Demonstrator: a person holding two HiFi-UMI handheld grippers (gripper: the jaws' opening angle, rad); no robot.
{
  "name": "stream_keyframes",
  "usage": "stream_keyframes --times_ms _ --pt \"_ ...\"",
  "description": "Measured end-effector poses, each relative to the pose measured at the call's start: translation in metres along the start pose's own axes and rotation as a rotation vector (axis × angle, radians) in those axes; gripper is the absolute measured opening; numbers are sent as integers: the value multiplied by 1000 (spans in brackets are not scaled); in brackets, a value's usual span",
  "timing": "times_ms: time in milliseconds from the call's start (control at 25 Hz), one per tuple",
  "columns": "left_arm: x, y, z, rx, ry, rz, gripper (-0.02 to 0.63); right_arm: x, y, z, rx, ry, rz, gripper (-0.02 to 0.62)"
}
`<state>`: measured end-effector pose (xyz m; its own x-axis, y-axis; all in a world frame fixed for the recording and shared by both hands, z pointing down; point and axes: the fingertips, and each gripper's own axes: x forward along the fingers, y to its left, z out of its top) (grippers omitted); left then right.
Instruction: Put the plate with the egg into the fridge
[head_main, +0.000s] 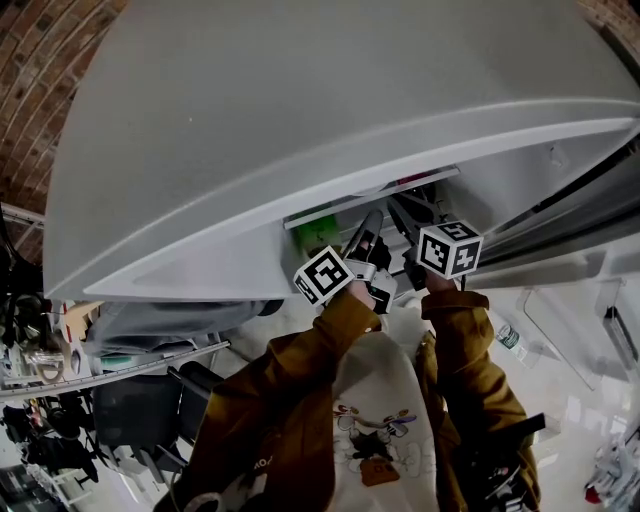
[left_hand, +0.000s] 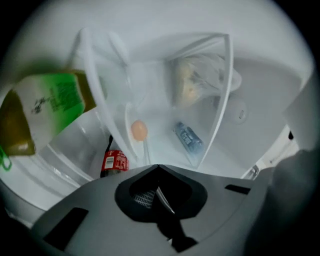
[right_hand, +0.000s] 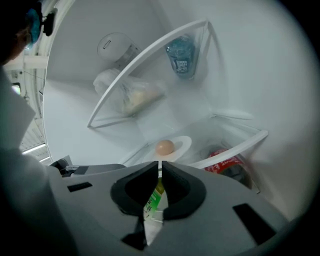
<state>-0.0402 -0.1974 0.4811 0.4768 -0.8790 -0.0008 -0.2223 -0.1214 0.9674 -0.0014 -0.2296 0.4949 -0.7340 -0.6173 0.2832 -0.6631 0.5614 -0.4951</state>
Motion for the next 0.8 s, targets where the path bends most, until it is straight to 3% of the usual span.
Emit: stream_keyframes --times_ms 80,240,520,640,800 --pt "-2 -11 3 117 8 -15 6 -9 -1 5 18 -36 -18 25" --pt "-2 -28 6 230 19 -40 6 -27 -1 16 23 -88 -43 25" --pt "-13 -75 -5 637 52 -96 6 -62 4 26 -65 -139 -96 25" --pt "-19 -88 -8 722 57 -124 6 -73 14 28 -130 -154 -117 25" --pt "-30 -95 -13 769 69 -137 6 -86 34 28 -152 -199 -106 25"
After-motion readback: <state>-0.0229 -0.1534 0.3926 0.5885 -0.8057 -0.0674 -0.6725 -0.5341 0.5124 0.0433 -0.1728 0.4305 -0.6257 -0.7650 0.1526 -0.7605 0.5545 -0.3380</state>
